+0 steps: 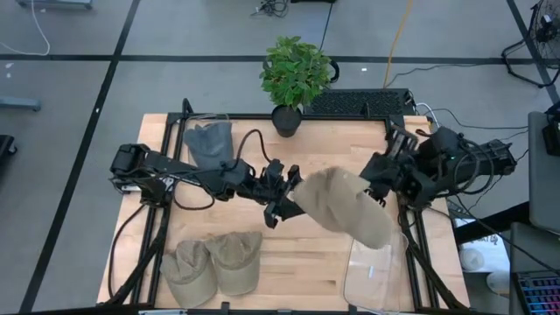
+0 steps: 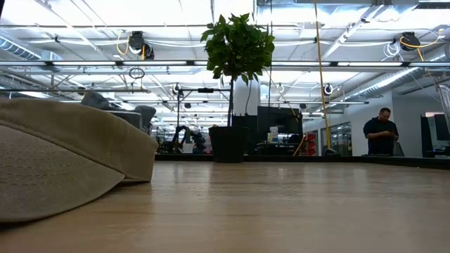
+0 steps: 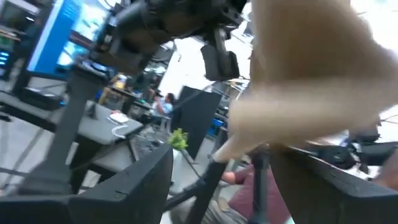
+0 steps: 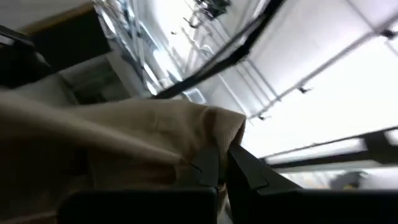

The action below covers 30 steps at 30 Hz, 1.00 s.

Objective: Pick & Place hat
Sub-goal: Put the top left brown cap into the right transparent bin

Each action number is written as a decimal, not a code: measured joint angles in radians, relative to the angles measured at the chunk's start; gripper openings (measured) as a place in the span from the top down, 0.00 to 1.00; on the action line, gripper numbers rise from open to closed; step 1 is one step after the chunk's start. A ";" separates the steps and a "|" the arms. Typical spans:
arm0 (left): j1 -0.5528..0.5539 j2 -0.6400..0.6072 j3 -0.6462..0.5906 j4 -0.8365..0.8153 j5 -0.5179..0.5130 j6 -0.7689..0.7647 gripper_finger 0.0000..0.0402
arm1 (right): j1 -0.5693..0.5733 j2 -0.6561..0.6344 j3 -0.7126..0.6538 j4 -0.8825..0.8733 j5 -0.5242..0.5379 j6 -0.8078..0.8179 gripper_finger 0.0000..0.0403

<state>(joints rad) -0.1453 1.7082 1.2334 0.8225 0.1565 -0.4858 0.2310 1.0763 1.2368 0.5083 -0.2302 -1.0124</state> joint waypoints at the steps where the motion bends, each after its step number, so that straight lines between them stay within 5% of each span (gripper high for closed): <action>1: 0.004 -0.001 0.001 -0.006 -0.013 0.002 0.32 | 0.001 -0.006 0.005 -0.007 0.003 0.000 1.00; 6: 0.024 0.001 0.001 -0.047 -0.085 -0.020 0.32 | 0.002 -0.017 0.015 -0.033 0.011 0.004 1.00; 30: 0.020 0.001 0.001 0.071 -0.016 0.029 0.32 | -0.011 0.032 0.015 -0.011 0.050 0.020 1.00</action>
<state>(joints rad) -0.1252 1.7088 1.2339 0.8936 0.1401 -0.4569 0.2197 1.1084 1.2522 0.4974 -0.1807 -0.9921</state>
